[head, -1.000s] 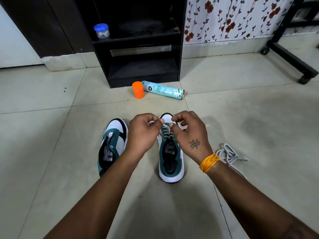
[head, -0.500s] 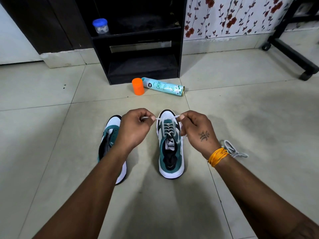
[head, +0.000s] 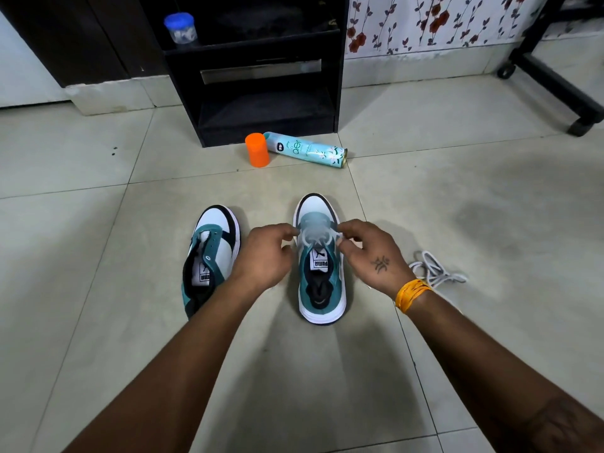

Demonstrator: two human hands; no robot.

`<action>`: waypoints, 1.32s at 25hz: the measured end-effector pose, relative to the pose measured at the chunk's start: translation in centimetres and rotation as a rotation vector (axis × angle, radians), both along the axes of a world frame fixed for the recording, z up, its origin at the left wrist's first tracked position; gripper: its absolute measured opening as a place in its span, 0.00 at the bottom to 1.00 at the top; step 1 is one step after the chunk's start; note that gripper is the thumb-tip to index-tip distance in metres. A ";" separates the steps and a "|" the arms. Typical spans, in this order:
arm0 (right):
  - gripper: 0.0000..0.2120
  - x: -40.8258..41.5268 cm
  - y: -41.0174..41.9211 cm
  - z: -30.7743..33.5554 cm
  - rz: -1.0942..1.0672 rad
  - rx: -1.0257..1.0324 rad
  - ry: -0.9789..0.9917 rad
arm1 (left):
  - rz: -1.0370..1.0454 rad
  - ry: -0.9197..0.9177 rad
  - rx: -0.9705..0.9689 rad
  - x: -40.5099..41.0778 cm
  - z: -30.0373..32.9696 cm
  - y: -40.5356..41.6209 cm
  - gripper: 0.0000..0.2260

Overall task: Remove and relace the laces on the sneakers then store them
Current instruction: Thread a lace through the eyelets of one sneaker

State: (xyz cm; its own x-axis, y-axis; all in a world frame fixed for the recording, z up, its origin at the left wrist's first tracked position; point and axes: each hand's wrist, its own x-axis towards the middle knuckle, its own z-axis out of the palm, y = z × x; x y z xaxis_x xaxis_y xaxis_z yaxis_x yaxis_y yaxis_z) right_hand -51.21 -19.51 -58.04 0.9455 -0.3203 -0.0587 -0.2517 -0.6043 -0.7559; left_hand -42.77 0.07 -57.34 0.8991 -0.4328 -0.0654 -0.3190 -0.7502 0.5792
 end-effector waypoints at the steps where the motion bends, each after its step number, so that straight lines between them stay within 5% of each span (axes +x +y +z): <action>1: 0.10 0.3 0.4 0.1 0.025 -0.016 -0.021 | 0.018 -0.018 -0.054 -0.2 -0.1 -0.6 0.14; 7: 0.05 0.5 0.8 -0.3 -0.024 -0.024 -0.136 | 0.100 -0.071 -0.206 -0.8 -0.6 -1.6 0.04; 14: 0.15 -1.1 -0.2 -1.1 -0.090 -0.197 0.109 | 0.050 -0.030 0.004 -0.2 -1.2 0.5 0.04; 18: 0.14 -0.7 1.3 -0.4 -0.066 -0.076 -0.027 | 0.032 -0.039 -0.109 -0.7 -0.8 -0.7 0.10; 23: 0.06 -0.1 1.3 -0.6 0.012 -0.124 -0.129 | 0.010 -0.129 -0.169 -0.5 -1.2 -1.0 0.04; 27: 0.02 -0.6 0.9 -1.1 -0.025 -0.173 -0.111 | -0.061 -0.289 -0.021 -0.3 -1.4 -0.3 0.04; 30: 0.03 -0.5 1.1 -1.1 -0.035 -0.186 -0.072 | -0.041 -0.219 0.061 -0.4 -1.5 -0.1 0.05; 33: 0.02 -0.3 1.0 -0.6 -0.078 -0.090 -0.082 | 0.020 -0.033 -0.077 -0.1 -0.9 0.0 0.04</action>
